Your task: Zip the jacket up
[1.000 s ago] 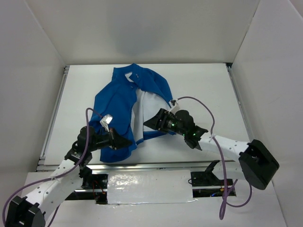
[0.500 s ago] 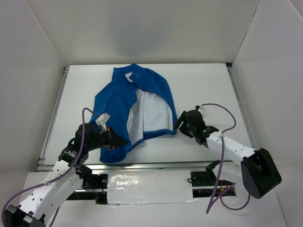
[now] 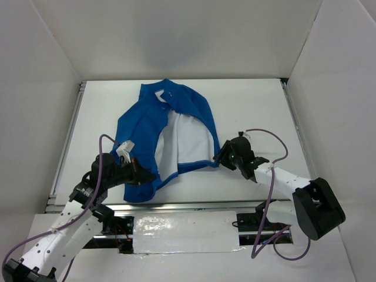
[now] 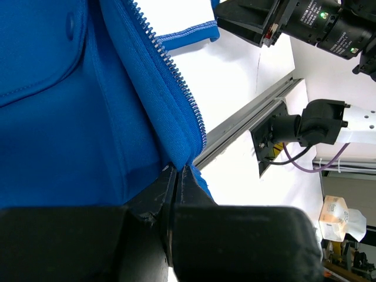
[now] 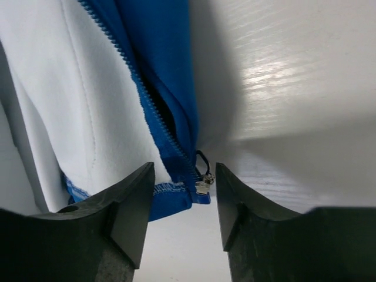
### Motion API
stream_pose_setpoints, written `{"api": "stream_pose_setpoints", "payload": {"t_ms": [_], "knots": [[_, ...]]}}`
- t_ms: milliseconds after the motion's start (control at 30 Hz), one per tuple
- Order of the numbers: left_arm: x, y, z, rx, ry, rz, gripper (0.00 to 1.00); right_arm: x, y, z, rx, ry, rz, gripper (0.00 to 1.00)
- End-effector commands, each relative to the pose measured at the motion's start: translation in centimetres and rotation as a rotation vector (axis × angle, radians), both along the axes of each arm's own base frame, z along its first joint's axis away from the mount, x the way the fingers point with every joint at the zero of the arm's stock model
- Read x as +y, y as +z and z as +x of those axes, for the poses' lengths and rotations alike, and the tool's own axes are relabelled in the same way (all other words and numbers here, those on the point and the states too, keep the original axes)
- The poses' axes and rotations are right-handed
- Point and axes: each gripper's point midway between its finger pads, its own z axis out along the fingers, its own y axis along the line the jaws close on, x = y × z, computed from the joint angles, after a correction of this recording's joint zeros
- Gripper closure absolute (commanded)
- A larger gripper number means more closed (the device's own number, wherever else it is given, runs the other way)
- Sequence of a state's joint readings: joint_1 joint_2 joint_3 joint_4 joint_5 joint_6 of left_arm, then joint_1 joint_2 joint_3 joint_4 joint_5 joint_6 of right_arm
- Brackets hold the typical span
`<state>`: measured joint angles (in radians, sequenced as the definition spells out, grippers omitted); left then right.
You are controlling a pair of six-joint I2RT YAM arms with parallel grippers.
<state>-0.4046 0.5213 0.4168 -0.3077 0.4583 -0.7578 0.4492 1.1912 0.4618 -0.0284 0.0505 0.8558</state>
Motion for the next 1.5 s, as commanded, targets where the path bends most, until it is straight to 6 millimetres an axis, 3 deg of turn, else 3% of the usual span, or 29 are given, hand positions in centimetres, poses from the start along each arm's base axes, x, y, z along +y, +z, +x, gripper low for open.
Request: {"api": "stream_pose_setpoints", "payload": {"t_ms": [0,467,900,1067,1267,1467], "knots": [[-0.3,1.6,0.1,-0.052,-0.027,-0.012,1.00,1.0,0.9,1.0,-0.071,0.050,0.038,0.48],[-0.2,1.8,0.2,-0.052,-0.024,-0.004,1.00,3.5,3.9,0.8,-0.153,0.199,0.114,0.71],[-0.2,1.7,0.2,-0.047,-0.021,-0.002,1.00,3.6,2.2,2.0,-0.104,0.194,0.068,0.92],[-0.3,1.9,0.2,-0.048,-0.023,-0.002,1.00,3.7,2.6,1.9,-0.118,0.201,0.077,1.00],[-0.1,2.3,0.5,-0.055,-0.008,0.005,1.00,6.8,5.8,1.4,-0.185,0.353,0.181,1.00],[0.3,2.5,0.9,-0.056,0.025,0.022,1.00,11.6,8.1,0.8,-0.193,0.500,0.165,1.00]]}}
